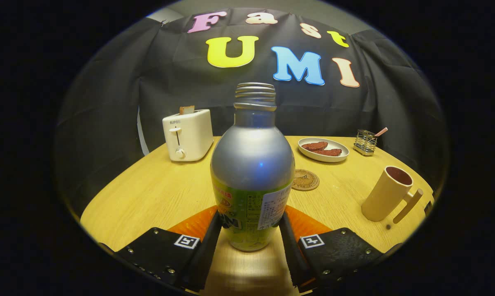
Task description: Take the bottle from table, then pour the juice into the cup, finally place the bottle on the coaster
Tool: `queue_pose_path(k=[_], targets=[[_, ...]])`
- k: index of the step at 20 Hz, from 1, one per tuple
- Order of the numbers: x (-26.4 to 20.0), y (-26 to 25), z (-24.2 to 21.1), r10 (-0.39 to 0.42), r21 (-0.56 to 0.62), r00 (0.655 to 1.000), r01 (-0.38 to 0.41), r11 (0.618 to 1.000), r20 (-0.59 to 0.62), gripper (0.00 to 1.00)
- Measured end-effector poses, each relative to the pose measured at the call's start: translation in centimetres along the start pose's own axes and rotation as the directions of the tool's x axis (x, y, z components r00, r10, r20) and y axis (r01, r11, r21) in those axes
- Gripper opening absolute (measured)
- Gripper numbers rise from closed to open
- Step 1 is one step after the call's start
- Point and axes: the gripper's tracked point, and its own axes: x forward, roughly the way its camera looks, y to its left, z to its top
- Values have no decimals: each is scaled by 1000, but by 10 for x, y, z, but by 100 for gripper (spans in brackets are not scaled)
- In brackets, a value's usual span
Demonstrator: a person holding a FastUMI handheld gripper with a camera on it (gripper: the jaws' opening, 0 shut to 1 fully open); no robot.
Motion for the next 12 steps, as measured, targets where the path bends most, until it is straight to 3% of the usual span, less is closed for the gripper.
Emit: queue_pose_path(k=[7,12], targets=[[-10,-18,50,7,135,998,-16,991,65,74],[-17,-29,69,69,288,994,-90,953,82,74]])
